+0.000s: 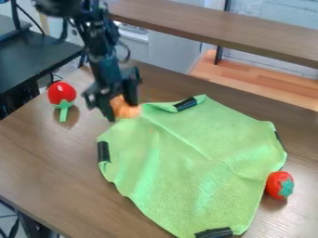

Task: Move the croissant to the top left side of the table

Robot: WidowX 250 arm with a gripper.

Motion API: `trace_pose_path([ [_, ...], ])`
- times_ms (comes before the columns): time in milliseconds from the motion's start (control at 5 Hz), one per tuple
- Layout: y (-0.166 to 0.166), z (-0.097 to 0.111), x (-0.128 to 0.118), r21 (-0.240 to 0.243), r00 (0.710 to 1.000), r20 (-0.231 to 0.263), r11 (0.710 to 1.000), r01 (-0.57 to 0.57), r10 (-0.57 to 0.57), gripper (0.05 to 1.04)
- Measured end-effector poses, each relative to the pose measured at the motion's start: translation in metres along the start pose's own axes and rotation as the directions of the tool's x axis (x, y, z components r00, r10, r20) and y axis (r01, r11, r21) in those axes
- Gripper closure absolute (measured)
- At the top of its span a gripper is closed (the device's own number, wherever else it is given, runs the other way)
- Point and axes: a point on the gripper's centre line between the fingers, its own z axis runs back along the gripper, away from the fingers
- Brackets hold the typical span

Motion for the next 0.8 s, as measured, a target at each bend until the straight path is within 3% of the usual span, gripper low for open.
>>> trace_pose_path([
  [200, -0.008, 0.003, 0.021, -0.008, 0.998, 0.011, 0.998, -0.062, 0.062, 0.440],
  [800, -0.044, -0.026, 0.081, -0.036, 0.986, 0.041, 0.987, -0.158, 0.160, 0.440],
])
